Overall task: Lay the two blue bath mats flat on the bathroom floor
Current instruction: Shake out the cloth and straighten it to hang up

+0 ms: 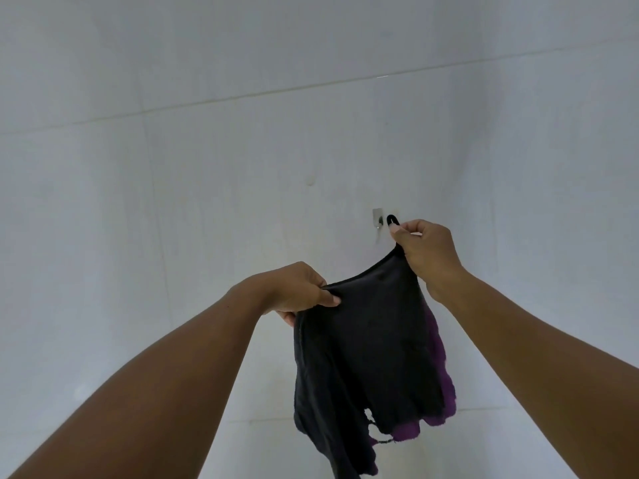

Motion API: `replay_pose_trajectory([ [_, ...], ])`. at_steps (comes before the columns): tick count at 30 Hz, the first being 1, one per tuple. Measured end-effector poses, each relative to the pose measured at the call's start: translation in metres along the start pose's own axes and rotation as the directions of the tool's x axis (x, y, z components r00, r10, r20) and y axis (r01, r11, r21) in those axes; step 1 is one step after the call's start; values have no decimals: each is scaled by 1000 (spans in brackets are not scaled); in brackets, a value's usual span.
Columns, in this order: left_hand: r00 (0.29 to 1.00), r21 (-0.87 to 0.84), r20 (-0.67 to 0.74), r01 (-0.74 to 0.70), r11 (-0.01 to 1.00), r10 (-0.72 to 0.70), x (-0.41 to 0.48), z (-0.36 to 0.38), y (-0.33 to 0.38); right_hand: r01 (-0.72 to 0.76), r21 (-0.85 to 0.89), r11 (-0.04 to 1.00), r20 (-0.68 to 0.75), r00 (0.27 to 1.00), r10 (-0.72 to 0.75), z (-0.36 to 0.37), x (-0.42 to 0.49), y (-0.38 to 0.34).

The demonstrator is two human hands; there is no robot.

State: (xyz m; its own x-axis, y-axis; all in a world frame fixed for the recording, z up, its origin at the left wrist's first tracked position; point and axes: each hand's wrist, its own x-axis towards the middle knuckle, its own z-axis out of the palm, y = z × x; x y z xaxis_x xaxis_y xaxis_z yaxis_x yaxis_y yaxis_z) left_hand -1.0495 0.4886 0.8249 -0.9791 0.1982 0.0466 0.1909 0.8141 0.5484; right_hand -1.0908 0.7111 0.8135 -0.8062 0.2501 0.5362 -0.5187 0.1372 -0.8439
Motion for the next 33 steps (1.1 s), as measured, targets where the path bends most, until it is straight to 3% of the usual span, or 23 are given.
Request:
replay_pose_trajectory([
  [10, 996, 34, -88, 18, 999, -15, 20, 1, -1, -28, 16, 999, 24, 999, 28, 14, 23, 15],
  [16, 993, 44, -108, 55, 997, -50, 20, -4, -11, -7, -15, 1000, -22, 1000, 6, 25, 28, 21],
  [21, 993, 74, -112, 50, 996, -41, 18, -5, -12, 35, 64, 997, -64, 997, -31, 32, 22, 27],
  [28, 991, 105, -126, 45, 993, -32, 18, -13, -9, -28, -14, 1000, -112, 993, 26, 37, 27, 14],
  [33, 995, 122, -96, 30, 992, -18, 20, -5, -5, -117, 53, 992, -145, 982, 124, 37, 26, 21],
])
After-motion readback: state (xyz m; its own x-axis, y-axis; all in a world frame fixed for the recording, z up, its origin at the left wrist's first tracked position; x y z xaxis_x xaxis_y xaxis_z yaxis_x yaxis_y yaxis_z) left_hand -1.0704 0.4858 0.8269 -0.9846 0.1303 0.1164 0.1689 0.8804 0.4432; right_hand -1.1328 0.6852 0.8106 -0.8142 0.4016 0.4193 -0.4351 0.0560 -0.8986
